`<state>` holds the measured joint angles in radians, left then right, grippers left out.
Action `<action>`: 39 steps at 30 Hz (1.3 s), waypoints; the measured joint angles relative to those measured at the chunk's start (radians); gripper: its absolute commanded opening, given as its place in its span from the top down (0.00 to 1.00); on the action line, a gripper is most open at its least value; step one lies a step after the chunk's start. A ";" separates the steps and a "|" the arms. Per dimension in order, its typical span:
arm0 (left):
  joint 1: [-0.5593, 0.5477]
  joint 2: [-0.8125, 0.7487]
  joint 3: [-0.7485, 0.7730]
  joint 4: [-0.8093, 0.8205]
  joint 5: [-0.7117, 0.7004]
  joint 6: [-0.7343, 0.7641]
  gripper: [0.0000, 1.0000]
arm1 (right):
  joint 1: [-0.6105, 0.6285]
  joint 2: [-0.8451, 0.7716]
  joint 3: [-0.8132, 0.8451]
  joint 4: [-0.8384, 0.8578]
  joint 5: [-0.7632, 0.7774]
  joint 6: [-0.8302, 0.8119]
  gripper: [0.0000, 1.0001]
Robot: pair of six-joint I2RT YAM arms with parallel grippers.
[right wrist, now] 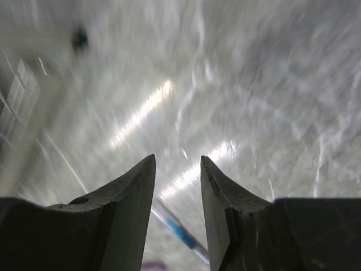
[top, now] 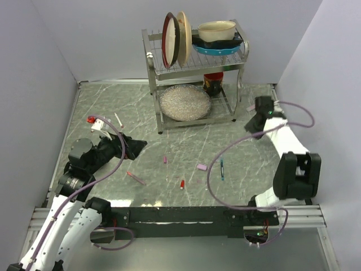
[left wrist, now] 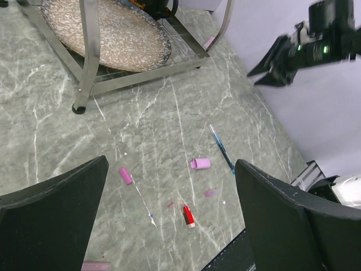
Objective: Insert the pens into the pen caps
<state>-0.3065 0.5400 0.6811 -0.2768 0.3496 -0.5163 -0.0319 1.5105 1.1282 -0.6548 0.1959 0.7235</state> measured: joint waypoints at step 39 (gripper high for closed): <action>-0.003 -0.008 0.000 -0.025 -0.098 0.004 0.01 | -0.123 0.873 0.979 -0.048 0.034 0.093 0.37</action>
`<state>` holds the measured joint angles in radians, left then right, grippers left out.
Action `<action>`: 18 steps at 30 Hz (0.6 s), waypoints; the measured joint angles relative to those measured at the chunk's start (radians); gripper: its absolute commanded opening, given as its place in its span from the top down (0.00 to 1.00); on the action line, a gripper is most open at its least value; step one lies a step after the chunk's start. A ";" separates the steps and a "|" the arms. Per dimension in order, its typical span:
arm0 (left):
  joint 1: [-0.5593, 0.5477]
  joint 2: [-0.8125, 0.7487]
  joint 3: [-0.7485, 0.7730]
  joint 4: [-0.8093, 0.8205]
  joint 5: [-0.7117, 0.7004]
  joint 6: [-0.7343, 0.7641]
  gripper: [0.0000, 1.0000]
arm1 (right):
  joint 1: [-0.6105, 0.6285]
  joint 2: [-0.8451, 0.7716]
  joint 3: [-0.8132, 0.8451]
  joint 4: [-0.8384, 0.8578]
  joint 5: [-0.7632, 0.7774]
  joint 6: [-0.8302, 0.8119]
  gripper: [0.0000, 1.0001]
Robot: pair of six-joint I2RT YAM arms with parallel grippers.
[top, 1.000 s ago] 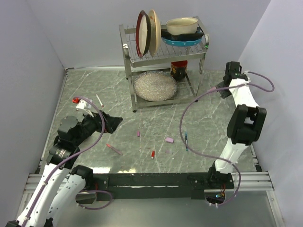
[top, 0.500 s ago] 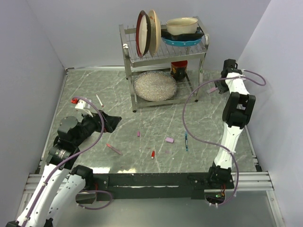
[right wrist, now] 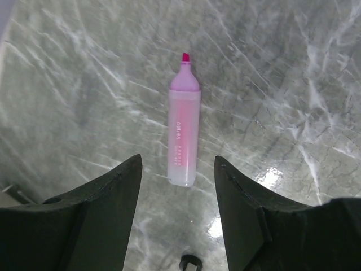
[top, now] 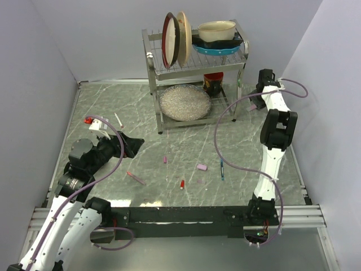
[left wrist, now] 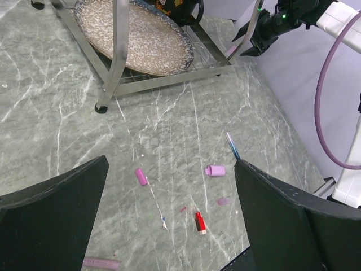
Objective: Insert the pens into the pen caps
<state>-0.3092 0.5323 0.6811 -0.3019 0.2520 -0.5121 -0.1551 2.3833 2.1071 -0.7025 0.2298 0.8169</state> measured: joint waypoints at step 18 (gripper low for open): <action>0.000 -0.014 0.000 -0.002 -0.014 0.000 0.01 | 0.000 0.101 0.107 -0.153 -0.037 -0.015 0.37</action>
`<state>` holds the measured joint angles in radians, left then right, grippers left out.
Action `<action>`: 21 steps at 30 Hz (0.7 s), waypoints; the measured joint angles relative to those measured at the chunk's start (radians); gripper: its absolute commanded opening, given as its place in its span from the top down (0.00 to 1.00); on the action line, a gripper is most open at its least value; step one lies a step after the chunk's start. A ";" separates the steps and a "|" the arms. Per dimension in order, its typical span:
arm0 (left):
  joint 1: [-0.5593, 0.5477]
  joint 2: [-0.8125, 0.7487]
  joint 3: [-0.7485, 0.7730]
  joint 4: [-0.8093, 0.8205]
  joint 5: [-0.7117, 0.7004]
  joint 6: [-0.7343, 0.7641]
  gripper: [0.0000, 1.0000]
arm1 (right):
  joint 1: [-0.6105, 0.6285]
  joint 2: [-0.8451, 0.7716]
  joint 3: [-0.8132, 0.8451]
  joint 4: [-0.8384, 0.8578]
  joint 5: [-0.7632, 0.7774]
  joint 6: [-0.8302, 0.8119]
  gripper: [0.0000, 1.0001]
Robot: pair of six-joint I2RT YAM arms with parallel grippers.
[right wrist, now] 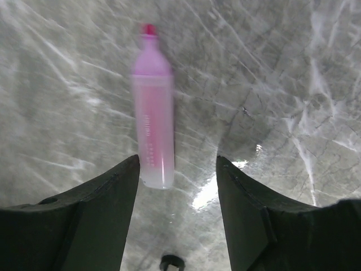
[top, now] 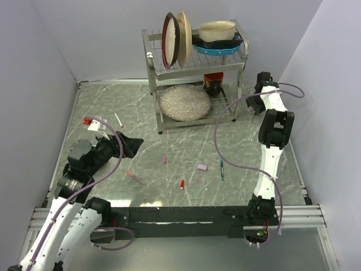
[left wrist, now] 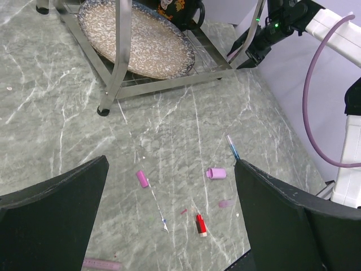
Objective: Insert the pens into the pen caps
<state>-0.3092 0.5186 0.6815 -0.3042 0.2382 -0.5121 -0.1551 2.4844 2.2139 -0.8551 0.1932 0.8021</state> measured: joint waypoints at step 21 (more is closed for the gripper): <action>0.000 -0.025 0.000 0.000 0.000 0.000 0.01 | -0.007 -0.055 -0.116 0.079 -0.034 -0.139 0.64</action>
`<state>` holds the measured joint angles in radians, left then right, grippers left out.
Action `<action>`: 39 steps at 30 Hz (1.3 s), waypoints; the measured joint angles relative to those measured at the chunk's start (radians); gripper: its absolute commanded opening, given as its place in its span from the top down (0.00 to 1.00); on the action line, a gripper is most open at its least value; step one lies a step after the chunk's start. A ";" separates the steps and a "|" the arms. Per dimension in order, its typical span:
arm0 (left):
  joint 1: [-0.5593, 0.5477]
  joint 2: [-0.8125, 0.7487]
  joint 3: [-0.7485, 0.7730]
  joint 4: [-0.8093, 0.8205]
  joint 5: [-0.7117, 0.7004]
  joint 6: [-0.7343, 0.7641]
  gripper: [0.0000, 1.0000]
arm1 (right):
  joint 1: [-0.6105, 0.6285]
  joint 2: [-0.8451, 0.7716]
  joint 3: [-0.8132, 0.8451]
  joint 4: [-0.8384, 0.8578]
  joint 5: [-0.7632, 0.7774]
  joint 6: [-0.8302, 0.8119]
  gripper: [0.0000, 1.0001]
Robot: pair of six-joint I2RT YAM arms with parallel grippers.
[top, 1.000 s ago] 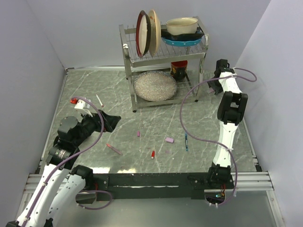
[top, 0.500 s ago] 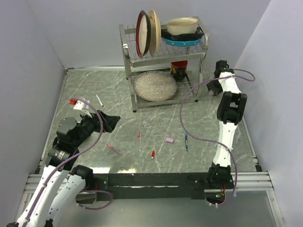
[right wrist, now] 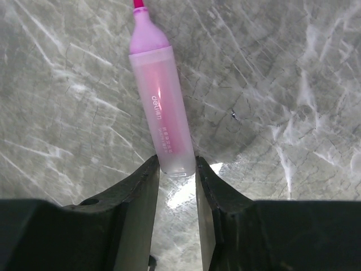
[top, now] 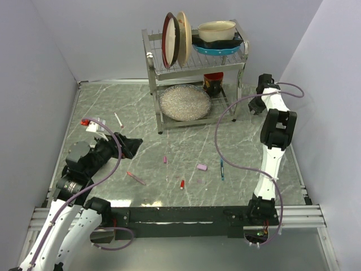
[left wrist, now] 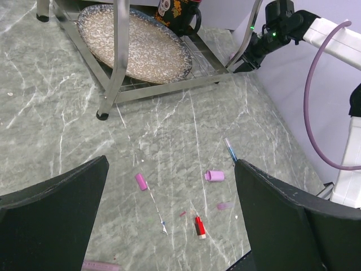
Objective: Insert the pens into the pen caps
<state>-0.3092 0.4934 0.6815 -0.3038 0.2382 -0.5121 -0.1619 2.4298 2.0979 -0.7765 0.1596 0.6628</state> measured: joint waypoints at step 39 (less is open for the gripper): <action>-0.026 -0.022 0.000 0.006 0.011 0.001 0.01 | 0.018 -0.465 -0.657 0.146 -0.028 -0.127 0.46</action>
<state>-0.3355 0.4717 0.6815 -0.2974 0.2489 -0.5114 -0.1440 1.9652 1.4406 -0.6304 0.1318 0.5362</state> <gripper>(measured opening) 0.994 0.558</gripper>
